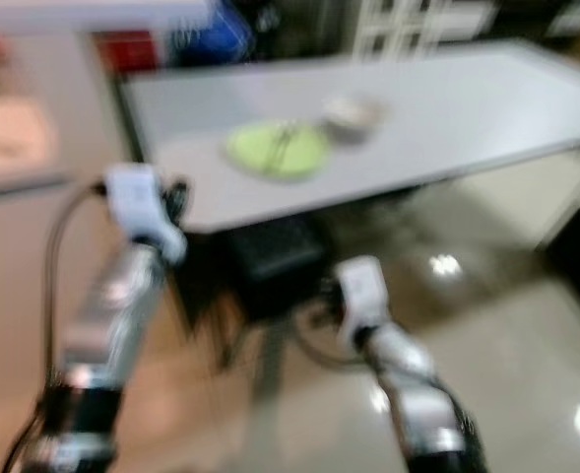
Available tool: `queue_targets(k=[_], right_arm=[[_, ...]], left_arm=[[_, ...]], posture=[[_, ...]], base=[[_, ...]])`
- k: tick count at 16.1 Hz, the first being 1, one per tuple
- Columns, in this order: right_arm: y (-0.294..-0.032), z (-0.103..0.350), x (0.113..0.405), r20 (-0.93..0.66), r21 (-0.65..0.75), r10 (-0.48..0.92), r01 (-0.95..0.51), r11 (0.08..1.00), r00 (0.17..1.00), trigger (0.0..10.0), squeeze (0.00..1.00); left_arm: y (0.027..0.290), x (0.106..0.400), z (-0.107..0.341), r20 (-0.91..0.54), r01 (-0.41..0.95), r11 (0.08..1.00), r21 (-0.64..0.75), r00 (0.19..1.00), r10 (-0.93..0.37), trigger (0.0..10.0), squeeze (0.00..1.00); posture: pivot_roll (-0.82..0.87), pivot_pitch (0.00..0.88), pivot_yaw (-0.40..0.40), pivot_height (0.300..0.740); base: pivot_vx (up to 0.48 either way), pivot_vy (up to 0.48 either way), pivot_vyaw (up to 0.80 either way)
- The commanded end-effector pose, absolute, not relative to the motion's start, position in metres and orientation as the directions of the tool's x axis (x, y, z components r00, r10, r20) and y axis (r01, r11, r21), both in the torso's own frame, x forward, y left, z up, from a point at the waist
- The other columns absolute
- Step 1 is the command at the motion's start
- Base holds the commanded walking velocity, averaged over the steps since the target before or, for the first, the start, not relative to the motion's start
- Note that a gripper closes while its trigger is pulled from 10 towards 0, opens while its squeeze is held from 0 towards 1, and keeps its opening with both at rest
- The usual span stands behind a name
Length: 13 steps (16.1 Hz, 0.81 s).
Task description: Setting the table
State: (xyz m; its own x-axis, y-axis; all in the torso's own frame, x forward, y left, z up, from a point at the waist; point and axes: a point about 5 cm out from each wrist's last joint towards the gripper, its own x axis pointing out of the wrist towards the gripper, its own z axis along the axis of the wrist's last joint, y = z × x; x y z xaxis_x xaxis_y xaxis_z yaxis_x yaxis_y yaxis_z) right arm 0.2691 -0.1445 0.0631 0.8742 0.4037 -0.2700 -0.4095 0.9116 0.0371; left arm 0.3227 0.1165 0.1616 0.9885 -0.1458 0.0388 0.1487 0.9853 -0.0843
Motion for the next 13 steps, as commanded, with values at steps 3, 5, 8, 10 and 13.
queue_targets(k=[3,5,8,10,13], right_arm=[[-0.1395,0.0645,0.2693,-0.261,0.044,0.421,-0.425,0.904,0.869,10.0,0.00],[-0.1399,0.0637,0.2695,-0.264,0.045,0.420,-0.424,0.905,0.868,10.0,0.00],[-0.1403,0.0628,0.2694,-0.269,0.044,0.424,-0.429,0.902,0.865,10.0,0.00],[-0.1404,0.0621,0.2693,-0.271,0.044,0.425,-0.430,0.902,0.864,10.0,0.00],[-0.1399,0.0623,0.2694,-0.270,0.044,0.425,-0.430,0.902,0.864,10.0,0.00]], left_arm=[[0.1200,0.3246,0.1663,0.049,0.141,0.986,-0.086,0.989,-0.137,10.0,0.00],[0.1200,0.3246,0.1667,0.051,0.140,0.986,-0.089,0.989,-0.136,10.0,0.00],[0.1204,0.3243,0.1676,0.059,0.135,0.987,-0.085,0.990,-0.130,10.0,0.00],[0.1198,0.3240,0.1674,0.057,0.141,0.986,-0.088,0.989,-0.137,10.0,0.00],[0.1204,0.3239,0.1670,0.053,0.133,0.988,-0.072,0.990,-0.130,10.0,0.00]], posture=[[0.00,0.000,-0.030,0.740],[0.00,0.000,-0.030,0.740],[0.00,0.000,-0.030,0.740],[0.00,0.000,-0.030,0.740],[0.01,0.000,-0.032,0.740]], base=[[0.000,0.470,0.00],[0.000,0.480,0.00],[0.000,0.480,0.00],[0.000,0.480,0.00],[0.000,0.320,0.00]])
